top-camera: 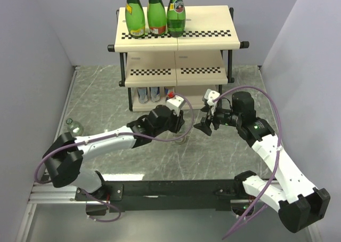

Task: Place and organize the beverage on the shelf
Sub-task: Move the drink to the center of the board.

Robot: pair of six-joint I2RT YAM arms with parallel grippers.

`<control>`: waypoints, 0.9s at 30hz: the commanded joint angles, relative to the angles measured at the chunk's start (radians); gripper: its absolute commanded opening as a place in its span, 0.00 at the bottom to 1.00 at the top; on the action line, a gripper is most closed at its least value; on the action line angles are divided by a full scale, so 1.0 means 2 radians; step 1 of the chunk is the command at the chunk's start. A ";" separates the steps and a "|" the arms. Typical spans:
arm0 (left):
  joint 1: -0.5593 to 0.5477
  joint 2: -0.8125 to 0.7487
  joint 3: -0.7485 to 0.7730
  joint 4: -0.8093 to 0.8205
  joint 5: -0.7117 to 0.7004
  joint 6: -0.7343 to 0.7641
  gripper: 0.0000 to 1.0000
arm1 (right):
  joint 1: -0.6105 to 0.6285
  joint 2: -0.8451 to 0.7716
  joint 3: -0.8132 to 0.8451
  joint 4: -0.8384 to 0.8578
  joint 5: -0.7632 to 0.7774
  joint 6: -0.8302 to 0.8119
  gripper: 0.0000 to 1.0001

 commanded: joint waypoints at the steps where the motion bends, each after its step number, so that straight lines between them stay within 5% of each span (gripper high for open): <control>1: -0.004 0.003 0.048 0.080 -0.017 0.010 0.01 | -0.006 0.000 0.001 0.009 -0.009 -0.005 0.84; 15: -0.014 0.031 0.063 0.056 -0.040 0.027 0.02 | -0.008 0.004 0.001 0.006 -0.013 -0.008 0.84; 27: -0.021 0.027 0.057 0.036 -0.041 0.032 0.54 | -0.008 0.009 0.002 0.005 -0.013 -0.009 0.84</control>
